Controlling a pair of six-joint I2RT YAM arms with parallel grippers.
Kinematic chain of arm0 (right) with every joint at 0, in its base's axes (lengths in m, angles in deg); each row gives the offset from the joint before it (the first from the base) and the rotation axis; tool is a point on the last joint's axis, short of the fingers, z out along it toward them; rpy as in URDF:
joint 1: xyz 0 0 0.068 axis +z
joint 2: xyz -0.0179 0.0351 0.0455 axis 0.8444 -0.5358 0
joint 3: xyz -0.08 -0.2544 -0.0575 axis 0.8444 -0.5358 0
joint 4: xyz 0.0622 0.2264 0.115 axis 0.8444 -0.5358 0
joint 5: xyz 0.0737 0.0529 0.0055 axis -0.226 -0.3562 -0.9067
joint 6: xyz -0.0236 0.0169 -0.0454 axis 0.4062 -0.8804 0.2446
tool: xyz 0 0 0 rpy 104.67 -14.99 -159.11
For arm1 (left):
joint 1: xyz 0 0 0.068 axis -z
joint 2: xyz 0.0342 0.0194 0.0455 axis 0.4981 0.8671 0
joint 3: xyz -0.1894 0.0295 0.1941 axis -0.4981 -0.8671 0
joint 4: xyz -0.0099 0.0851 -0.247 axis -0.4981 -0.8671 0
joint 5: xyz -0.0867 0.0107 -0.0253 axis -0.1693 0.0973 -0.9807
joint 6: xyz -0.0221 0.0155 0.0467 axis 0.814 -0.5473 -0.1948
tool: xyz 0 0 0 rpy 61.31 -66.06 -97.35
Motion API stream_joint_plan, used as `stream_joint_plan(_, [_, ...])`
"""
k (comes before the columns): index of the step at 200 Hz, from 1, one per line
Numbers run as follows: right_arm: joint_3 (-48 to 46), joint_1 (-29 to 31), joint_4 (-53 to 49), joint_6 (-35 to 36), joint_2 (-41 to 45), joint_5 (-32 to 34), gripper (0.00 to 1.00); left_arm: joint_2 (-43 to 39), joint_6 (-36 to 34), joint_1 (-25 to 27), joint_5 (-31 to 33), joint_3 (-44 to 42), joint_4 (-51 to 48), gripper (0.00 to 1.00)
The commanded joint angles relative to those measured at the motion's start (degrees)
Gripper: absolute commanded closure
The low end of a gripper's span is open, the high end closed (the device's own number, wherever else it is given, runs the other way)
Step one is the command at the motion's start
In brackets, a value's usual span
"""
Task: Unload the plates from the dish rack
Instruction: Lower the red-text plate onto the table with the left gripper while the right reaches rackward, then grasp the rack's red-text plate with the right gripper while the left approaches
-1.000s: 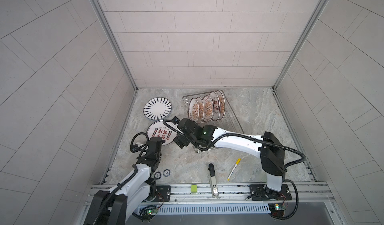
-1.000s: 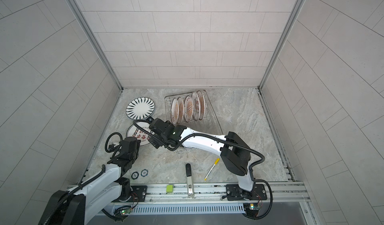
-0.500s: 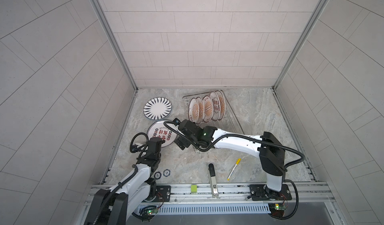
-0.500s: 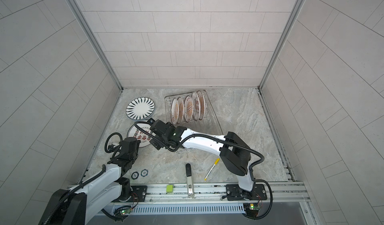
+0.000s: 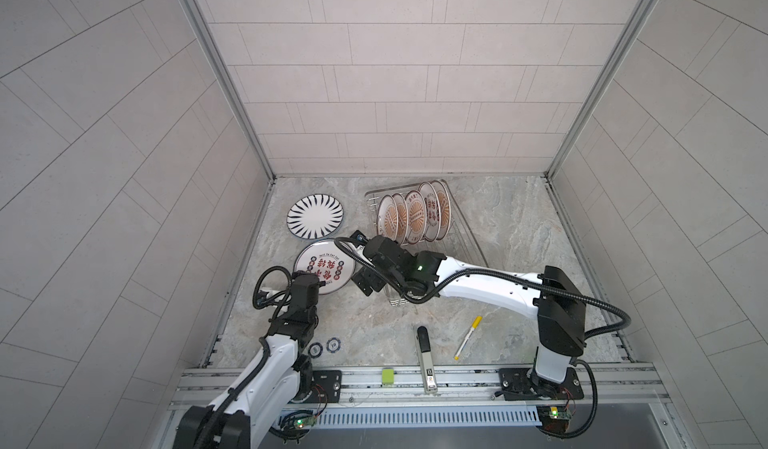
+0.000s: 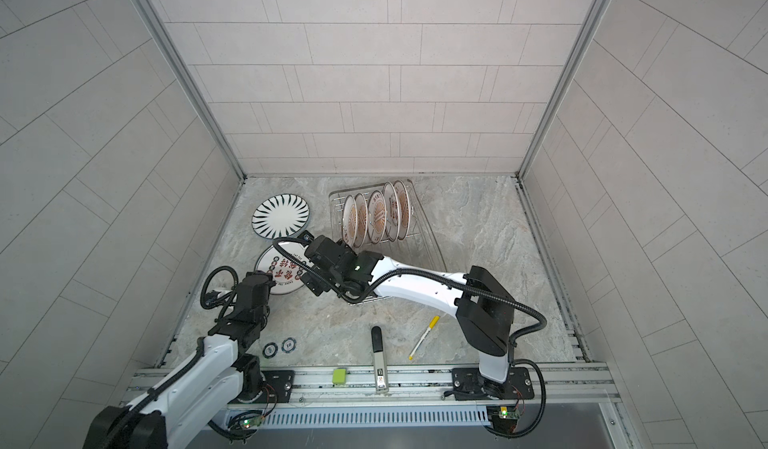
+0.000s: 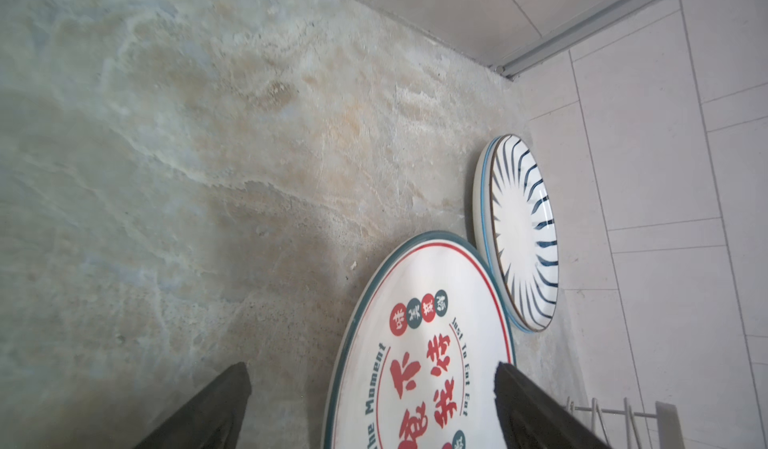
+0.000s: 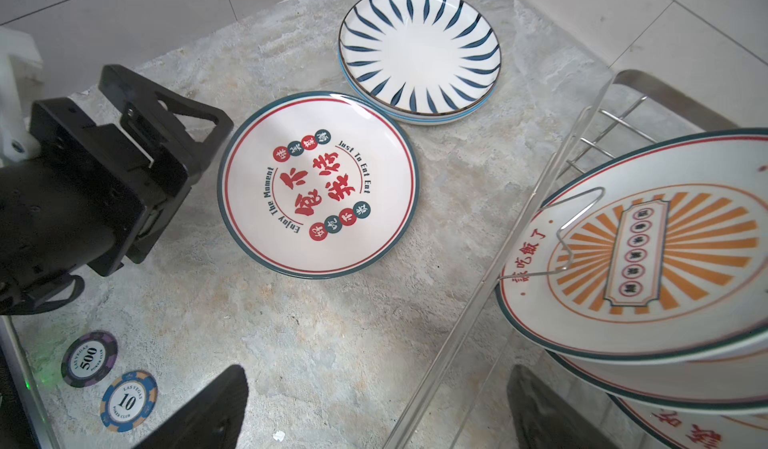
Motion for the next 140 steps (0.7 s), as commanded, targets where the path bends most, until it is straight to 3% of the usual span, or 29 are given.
stream_joint_plan(1, [-2.31,0.4,3.37,-1.45,4.18,2.64,0.01,-5.56,-1.92,-0.31,4.66,1.02,-7.75,0.02])
stream_joint_plan(43, [-9.21,-0.19,9.21,-3.76,10.74,7.03,0.0,-16.56,-13.73,-0.27,0.87,1.61,-8.2,0.01])
stream_joint_plan(57, [-11.79,-0.8,11.31,-4.61,13.0,8.14,0.0,-17.29,-20.47,-0.24,-6.07,1.45,-2.94,0.0])
stream_joint_plan(75, [-16.8,-1.49,16.02,-4.93,16.89,10.07,0.0,-16.37,-32.77,0.65,-19.88,0.93,9.07,0.0])
stream_joint_plan(94, [-21.56,-3.17,20.06,-6.04,21.27,10.16,0.01,-15.63,-37.45,2.93,-27.07,1.14,13.8,0.0])
stream_joint_plan(140, [-27.17,-10.24,19.02,-9.01,28.99,9.48,0.0,-13.54,-41.68,9.28,-35.38,0.98,23.58,0.0])
